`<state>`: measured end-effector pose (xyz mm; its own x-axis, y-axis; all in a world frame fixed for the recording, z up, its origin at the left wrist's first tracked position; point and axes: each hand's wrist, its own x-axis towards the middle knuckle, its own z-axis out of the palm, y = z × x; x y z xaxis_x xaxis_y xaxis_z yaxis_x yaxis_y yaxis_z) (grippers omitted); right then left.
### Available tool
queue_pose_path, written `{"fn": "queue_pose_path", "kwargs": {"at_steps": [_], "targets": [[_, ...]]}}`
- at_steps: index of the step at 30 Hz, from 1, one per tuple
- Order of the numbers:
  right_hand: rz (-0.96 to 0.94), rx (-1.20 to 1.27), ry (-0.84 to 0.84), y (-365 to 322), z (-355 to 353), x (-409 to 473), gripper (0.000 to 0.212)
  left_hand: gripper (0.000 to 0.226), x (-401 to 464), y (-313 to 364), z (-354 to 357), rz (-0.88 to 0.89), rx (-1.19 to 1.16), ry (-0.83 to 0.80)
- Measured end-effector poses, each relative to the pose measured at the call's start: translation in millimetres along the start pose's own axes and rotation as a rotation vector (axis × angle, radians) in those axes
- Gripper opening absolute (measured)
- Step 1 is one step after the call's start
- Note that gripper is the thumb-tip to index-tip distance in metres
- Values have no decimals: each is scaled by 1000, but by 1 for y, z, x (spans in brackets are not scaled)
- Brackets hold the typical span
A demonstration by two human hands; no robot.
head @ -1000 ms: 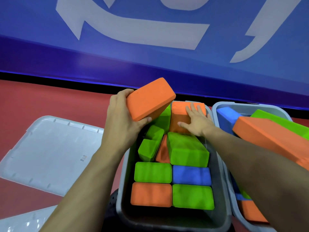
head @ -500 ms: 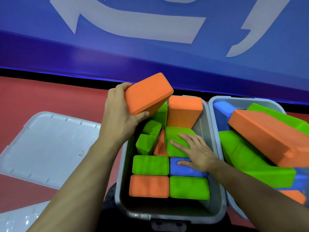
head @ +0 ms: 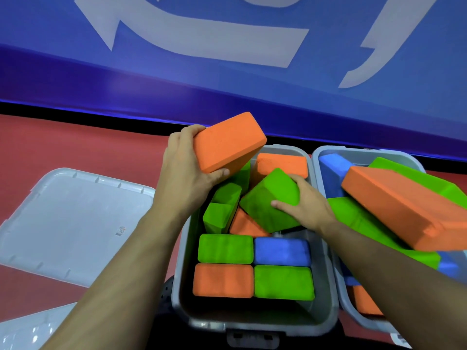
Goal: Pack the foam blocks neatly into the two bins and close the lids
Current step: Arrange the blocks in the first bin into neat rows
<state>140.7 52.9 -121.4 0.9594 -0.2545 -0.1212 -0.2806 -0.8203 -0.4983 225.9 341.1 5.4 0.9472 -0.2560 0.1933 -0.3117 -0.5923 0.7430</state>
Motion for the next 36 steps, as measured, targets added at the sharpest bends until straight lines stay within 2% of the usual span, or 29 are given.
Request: {"fn": "queue_pose_path", "kwargs": {"at_steps": [6, 11, 15, 19, 21, 24, 27, 30, 33, 36], "targets": [[21, -198, -35, -20, -20, 0, 96, 89, -2, 0, 1, -85, 6, 1], [51, -189, 53, -26, -25, -13, 97, 89, -4, 0, -3, -149, -8, 25], [165, -63, 201, -36, -28, -35, 93, 88, -9, 2, -6, -180, -21, 4], [272, 131, 357, -47, -31, -63, 89, 98, -12, -10, -8, -376, -33, -37], [292, 171, 393, -52, -37, -72, 89, 107, -15, -13, -14, -466, -32, -104], [294, 200, 430, -55, -49, -80, 89, 95, -19, -11, -24, -548, -102, -233], [304, 268, 469, -52, -56, -90, 86, 78, -33, -11, -23, -645, -156, -466], [327, 350, 491, -49, -60, -87, 89, 76, -50, -21, -6, -740, -184, -705], [339, 445, 510, -52, -64, -78, 91, 68, -57, -34, 12, -791, -244, -740], [304, 514, 529, -59, -62, -72, 77, 66, -62, -52, 28, -926, -405, -739]]}}
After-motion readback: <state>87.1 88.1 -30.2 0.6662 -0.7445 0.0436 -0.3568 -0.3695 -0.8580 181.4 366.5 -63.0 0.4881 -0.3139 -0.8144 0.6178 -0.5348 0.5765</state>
